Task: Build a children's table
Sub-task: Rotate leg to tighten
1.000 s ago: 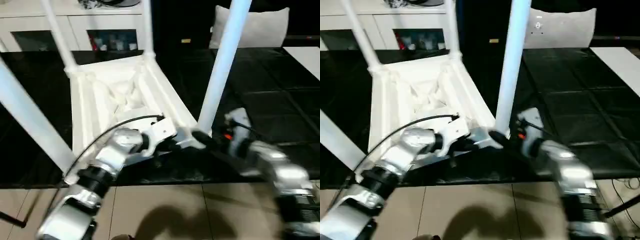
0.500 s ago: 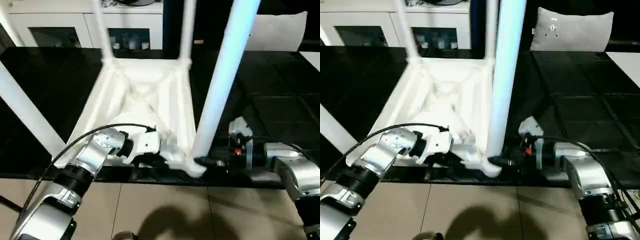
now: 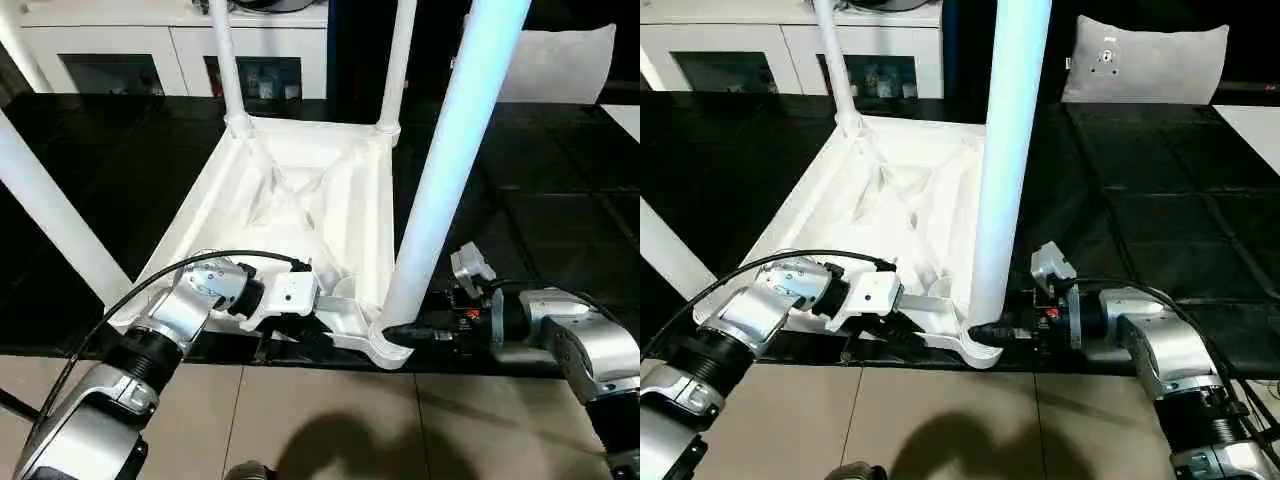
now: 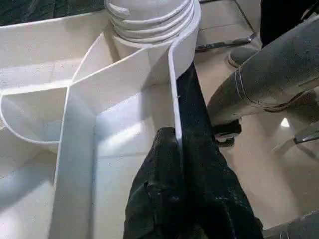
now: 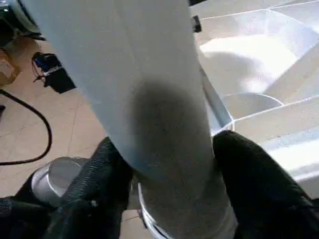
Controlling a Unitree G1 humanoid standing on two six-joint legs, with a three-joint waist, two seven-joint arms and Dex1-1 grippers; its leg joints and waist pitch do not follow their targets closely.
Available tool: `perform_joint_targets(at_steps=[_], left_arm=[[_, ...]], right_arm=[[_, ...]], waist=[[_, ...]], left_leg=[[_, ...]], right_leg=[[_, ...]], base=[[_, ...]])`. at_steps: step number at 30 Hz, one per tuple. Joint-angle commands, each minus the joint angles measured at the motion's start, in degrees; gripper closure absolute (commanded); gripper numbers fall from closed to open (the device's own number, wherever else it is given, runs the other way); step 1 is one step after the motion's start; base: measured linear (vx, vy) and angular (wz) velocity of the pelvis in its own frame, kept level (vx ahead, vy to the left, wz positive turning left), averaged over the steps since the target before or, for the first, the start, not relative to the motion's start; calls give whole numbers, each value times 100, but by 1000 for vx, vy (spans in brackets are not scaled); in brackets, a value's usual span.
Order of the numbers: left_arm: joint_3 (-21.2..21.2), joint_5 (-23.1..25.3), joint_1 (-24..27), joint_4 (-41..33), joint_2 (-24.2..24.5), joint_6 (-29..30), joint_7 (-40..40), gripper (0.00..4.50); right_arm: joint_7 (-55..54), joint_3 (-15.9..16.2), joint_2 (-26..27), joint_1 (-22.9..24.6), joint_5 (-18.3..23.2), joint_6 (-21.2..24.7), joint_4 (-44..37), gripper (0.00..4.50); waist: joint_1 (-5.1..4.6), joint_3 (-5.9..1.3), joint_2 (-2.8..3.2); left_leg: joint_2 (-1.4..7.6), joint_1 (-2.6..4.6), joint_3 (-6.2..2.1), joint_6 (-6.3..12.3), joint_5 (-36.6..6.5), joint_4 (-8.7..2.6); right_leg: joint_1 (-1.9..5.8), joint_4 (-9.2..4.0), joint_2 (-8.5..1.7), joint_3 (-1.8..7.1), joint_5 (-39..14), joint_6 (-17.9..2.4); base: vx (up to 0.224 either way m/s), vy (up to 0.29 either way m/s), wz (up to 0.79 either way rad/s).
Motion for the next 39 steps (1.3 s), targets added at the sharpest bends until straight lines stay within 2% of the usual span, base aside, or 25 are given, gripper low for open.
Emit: perform_joint_targets(at_steps=[1, 2, 5, 9, 11, 12, 13, 15, 17, 18, 19, 20, 21, 22, 24, 25, 26, 27, 29, 31, 32, 35, 38, 39], left_arm=[[-362, 166, 1, 19, -3, -130, -377, 450], [-358, 165, 0, 28, -5, -130, -374, 450], [-323, 110, 19, 24, -28, -44, -380, 450], [-198, -76, 80, -133, -124, 367, -313, 450], [-179, -23, 88, -187, -166, 575, -106, 450], [-137, -44, 107, -251, -233, 811, 30, 450], [-95, -63, 123, -324, -306, 1086, 177, 450], [-26, -110, 146, -426, -439, 1400, 387, 450], [132, -123, 130, -493, -781, 1847, 1045, 450], [158, -120, 115, -483, -841, 1905, 1151, 450], [204, -77, 71, -445, -978, 2032, 1424, 450], [307, 23, -39, -341, -1263, 2280, 2007, 450], [312, 28, -44, -336, -1276, 2291, 2033, 450], [458, 60, -155, -270, -1527, 2597, 2511, 450], [560, 116, -233, -266, -1703, 2803, 2853, 450], [572, 149, -255, -270, -1748, 2829, 2941, 450], [584, 188, -258, -309, -1788, 2894, 3015, 450], [609, 231, -266, -365, -1861, 2983, 3153, 450], [584, 275, -261, -374, -1844, 2960, 3175, 450], [531, 382, -227, -346, -1730, 2827, 3200, 450], [527, 400, -216, -338, -1696, 2803, 3225, 450], [518, 421, -193, -322, -1607, 2726, 3215, 450], [459, 458, -163, -241, -1369, 2393, 3007, 450], [469, 433, -151, -227, -1324, 2373, 2937, 450]], right_arm=[[9, -8, -49, -82, 127, 39, -171, 201], [13, -5, -47, -74, 136, 48, -186, 218], [39, -14, -37, -27, 188, 102, -251, 227], [-66, -47, 43, 79, 245, 164, -374, 236], [-373, -114, 220, 130, 253, 198, -478, 238], [-737, -129, 364, 112, 132, 237, -472, 239], [-1133, -142, 519, 74, -30, 224, -423, 240], [-1784, -196, 790, -28, -263, 211, -266, 240], [-2878, -345, 1287, -231, -533, 313, 61, 243], [-2994, -351, 1347, -257, -563, 327, 99, 245], [-3256, -375, 1497, -318, -615, 361, 186, 245], [-3865, -435, 1821, -477, -751, 393, 413, 246], [-3893, -438, 1836, -484, -758, 393, 424, 246], [-4722, -529, 2123, -710, -1013, 339, 787, 246], [-5213, -676, 2362, -887, -1036, 236, 1113, 246], [-5264, -719, 2430, -935, -994, 174, 1206, 246], [-5322, -768, 2503, -966, -1003, 137, 1260, 246], [-5464, -838, 2612, -1032, -1057, -7, 1348, 194], [-5452, -864, 2621, -1052, -1055, -80, 1354, 181], [-5154, -848, 2512, -984, -1043, -222, 1232, 160], [-5054, -829, 2470, -940, -1038, -259, 1180, 145], [-4798, -809, 2338, -803, -961, -320, 1014, 133], [-4179, -801, 1932, -533, -804, -475, 731, 99], [-4032, -819, 1816, -489, -770, -480, 690, 91]], waist=[[-19, -351, -82], [-20, -350, -84], [-12, -354, -82], [2, -354, -75], [-9, -342, -62], [-8, -341, -32], [-27, -325, -45], [-100, -293, -55], [-233, -259, -45], [-268, -260, -55], [-304, -267, -77], [-408, -260, -65], [-432, -267, -49], [-473, -283, -53], [-561, -302, -88], [-566, -308, -80], [-554, -323, -78], [-542, -328, -89], [-536, -344, -80], [-462, -410, -68], [-440, -402, -68], [-363, -394, -62], [-303, -368, -74], [-289, -356, -58]], left_leg=[[18, 171, 100, 371, -1132, -302], [19, 172, 100, 364, -1146, -304], [21, 176, 98, 347, -1132, -302], [21, 179, 100, 343, -1105, -303], [15, 173, 97, 316, -1167, -313], [15, 180, 93, 288, -1219, -321], [19, 182, 99, 249, -1295, -335], [-7, 186, 83, 24, -1733, -385], [-27, 162, 50, -223, -2047, -443], [-36, 167, 39, -262, -2134, -445], [-39, 166, 33, -278, -2178, -449], [-49, 134, 19, -309, -2196, -464], [-50, 131, 12, -333, -2178, -463], [-63, 129, 7, -345, -2117, -455], [-83, 112, 17, -314, -2012, -431], [-87, 109, 14, -272, -1967, -419], [-84, 119, 42, -110, -1824, -385], [-78, 113, 51, -28, -1707, -371], [-81, 98, 50, 24, -1517, -359], [-75, 108, 70, 267, -823, -275], [-80, 96, 71, 333, -722, -273], [-76, 109, 85, 460, -692, -260], [-57, 128, 83, 437, -1000, -289], [-48, 134, 85, 382, -1153, -303]], right_leg=[[171, -322, 23, -72, 177, -1604], [170, -325, 23, -71, 153, -1604], [172, -319, 26, -68, 172, -1599], [170, -316, 27, -64, 206, -1616], [163, -326, 25, -68, 96, -1597], [157, -333, 22, -68, 24, -1585], [147, -346, 29, -62, -60, -1569], [122, -406, 16, -54, -826, -1426], [105, -450, 8, -61, -1548, -1211], [104, -471, 7, -68, -1726, -1146], [110, -481, 13, -69, -1812, -1090], [111, -491, 23, -73, -1795, -1027], [113, -490, 18, -75, -1769, -1013], [117, -487, 24, -83, -1677, -999], [119, -495, 35, -83, -1499, -1030], [119, -497, 35, -84, -1434, -1045], [119, -509, 52, -75, -1095, -1105], [123, -493, 53, -69, -877, -1165], [147, -466, 58, -75, -604, -1212], [176, -362, 90, -74, 620, -1419], [184, -346, 97, -83, 812, -1451], [190, -337, 88, -87, 1024, -1482], [199, -384, 74, -85, 513, -1413], [179, -402, 67, -85, 271, -1389]], base=[[0, 0, 0], [0, 0, 0], [0, 0, 0], [0, 0, 0], [0, 0, 0], [0, 0, 0], [0, 0, 0], [0, 0, 0], [0, 0, 0], [0, 0, 0], [0, 0, 0], [0, 0, 0], [0, 0, 0], [0, 0, 0], [0, 0, 0], [0, 0, 0], [0, 0, 0], [0, 0, 0], [0, 0, 0], [0, 0, 0], [0, 0, 0], [0, 0, 0], [0, 0, 0], [0, 0, 0]])
